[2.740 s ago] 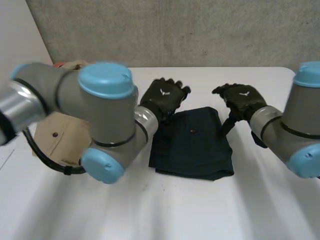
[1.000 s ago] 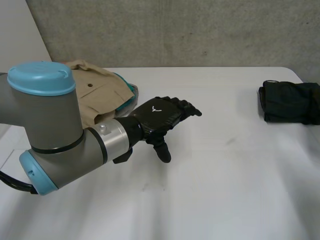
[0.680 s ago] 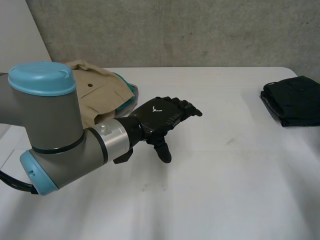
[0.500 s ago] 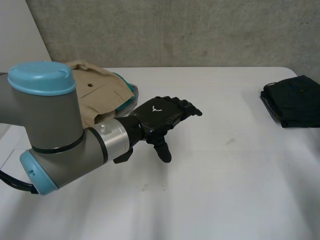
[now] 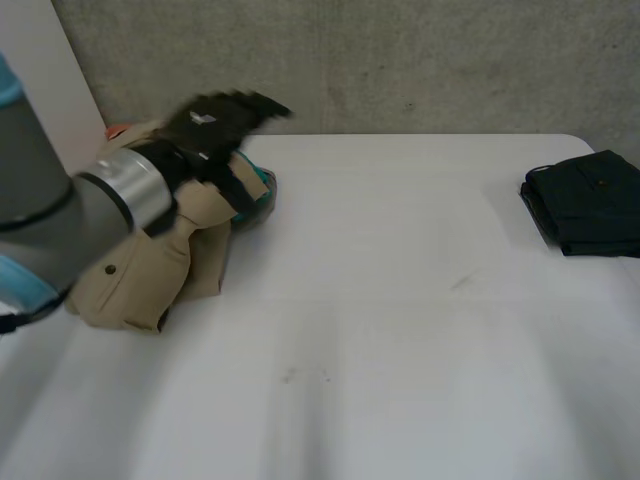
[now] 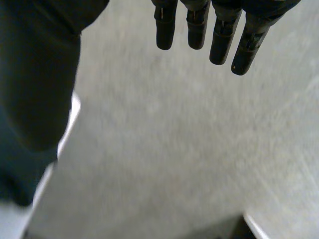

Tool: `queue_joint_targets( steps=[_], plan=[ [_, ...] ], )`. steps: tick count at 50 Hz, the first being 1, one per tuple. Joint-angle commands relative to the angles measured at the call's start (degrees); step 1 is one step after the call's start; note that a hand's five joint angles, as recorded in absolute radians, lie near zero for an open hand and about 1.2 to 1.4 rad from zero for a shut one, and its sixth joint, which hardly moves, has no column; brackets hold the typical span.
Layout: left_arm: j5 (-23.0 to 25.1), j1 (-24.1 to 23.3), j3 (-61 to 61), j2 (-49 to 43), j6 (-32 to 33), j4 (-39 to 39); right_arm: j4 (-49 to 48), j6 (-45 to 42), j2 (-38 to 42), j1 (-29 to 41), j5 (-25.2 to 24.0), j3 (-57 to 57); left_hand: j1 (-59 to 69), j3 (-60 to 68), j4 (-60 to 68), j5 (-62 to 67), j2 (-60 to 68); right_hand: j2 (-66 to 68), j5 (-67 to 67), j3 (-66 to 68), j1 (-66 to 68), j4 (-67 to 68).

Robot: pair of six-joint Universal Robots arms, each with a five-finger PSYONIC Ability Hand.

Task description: Fold the laundry.

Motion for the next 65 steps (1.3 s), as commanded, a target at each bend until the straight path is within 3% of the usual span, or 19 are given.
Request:
queue_joint_targets(
  steps=[1,5,14,15,19,20,21,27,33,39,43,46,48,50,51,57,62,65],
  plan=[
    [-5.82,8.98,5.25,-9.76,3.90,5.73,-3.17,13.33,-11.35,6.25,-10.36,8.73,0.14,-0.86,-0.48,-1.49,-0.49,-2.43,-3.37,-2.23,-1.42,-3.44],
    [-6.26,13.11,6.92,-15.48,9.43,6.88,-6.60,13.78,-16.46,10.81,-14.06,15.76,0.48,-0.53,-0.14,-1.16,-0.16,-2.43,-3.37,-2.23,-1.42,-3.44],
    [-6.17,14.00,7.72,-22.18,18.51,6.44,-9.86,11.24,-16.46,22.42,-14.15,23.51,8.52,7.52,7.90,6.89,7.89,-2.43,-3.37,-2.23,-1.42,-3.44],
    [-6.17,13.83,7.63,-22.44,18.68,6.62,-9.95,10.01,-16.20,23.30,-14.06,24.29,12.71,11.71,12.10,11.08,12.08,-2.43,-3.37,-2.23,-1.42,-3.44],
    [-6.17,13.04,7.81,-23.24,18.77,6.88,-9.77,6.32,-14.63,23.83,-13.62,25.53,51.18,50.18,50.57,49.55,50.55,-2.43,-3.37,-2.23,-1.42,-3.44],
    [-6.17,12.26,7.81,-23.24,18.86,6.97,-9.77,5.53,-13.92,23.83,-13.53,25.71,67.93,66.93,67.31,66.30,67.30,-2.43,-3.37,-2.23,-1.42,-3.44],
    [-6.17,11.81,7.89,-23.15,18.86,6.97,-9.77,4.91,-13.39,23.66,-13.27,25.71,68.91,67.90,68.29,67.28,68.28,-2.43,-3.37,-2.23,-1.42,-3.44],
    [-7.84,6.72,7.37,-21.22,18.07,6.97,-9.77,3.50,-12.16,23.48,-11.60,25.36,68.92,67.91,68.30,67.29,68.29,-2.43,-3.37,-2.23,-1.42,-3.44],
    [-9.60,-3.12,3.68,-9.89,12.11,6.88,-9.86,3.58,-12.68,23.39,-10.28,24.74,68.92,67.91,68.30,67.29,68.29,-2.43,-3.37,-2.23,-1.42,-3.44],
    [-9.68,-15.50,2.27,-6.18,-3.51,7.49,-9.86,3.76,-12.95,23.39,-7.74,23.86,68.92,67.91,68.30,67.29,68.29,-2.43,-3.37,-2.23,-1.42,-3.44],
    [-9.77,-22.62,1.92,-9.07,-14.06,9.51,-9.86,3.94,-12.86,23.39,-5.71,23.34,68.92,67.91,68.30,67.29,68.29,-2.43,-3.37,-2.23,-1.42,-3.44],
    [-9.77,-26.32,2.18,-12.94,-17.96,11.01,-9.77,3.94,-12.86,23.57,-5.10,22.99,68.92,67.91,68.30,67.29,68.29,-2.43,-3.37,-2.23,-1.42,-3.44],
    [-10.30,-29.23,3.06,-16.02,-20.42,11.98,-9.68,4.02,-12.77,23.65,-5.10,22.90,35.00,34.00,34.38,33.37,34.37,-2.43,-3.37,-2.23,-1.42,-3.44],
    [-10.91,-29.85,3.24,-16.21,-20.69,12.24,-9.51,4.11,-12.77,23.74,-5.10,22.90,5.31,4.30,4.69,3.68,4.68,-2.43,-3.37,-2.23,-1.42,-3.44],
    [-11.79,-29.59,3.06,-15.77,-20.60,12.24,-9.42,4.11,-12.68,23.74,-5.10,22.90,2.02,1.02,1.41,0.39,1.39,-2.43,-3.37,-2.23,-1.42,-3.44],
    [-14.96,-26.08,1.66,-10.94,-20.17,11.89,-7.58,4.11,-12.77,23.57,-5.36,22.72,1.99,0.99,1.37,0.36,1.36,-2.43,-3.37,-2.23,-1.42,-3.44],
    [-14.61,-15.99,-2.82,-2.95,-19.99,11.89,-3.54,4.11,-12.68,23.74,-5.62,21.40,3.00,1.99,2.38,1.37,2.37,-2.43,-3.37,-2.23,-1.42,-3.44],
    [-14.52,-12.64,-4.14,-1.01,-19.99,11.45,2.15,4.20,-12.25,24.01,-5.80,19.92,4.01,3.01,3.39,2.38,3.38,-2.43,-3.37,-2.23,-1.42,-3.44]
  ],
)
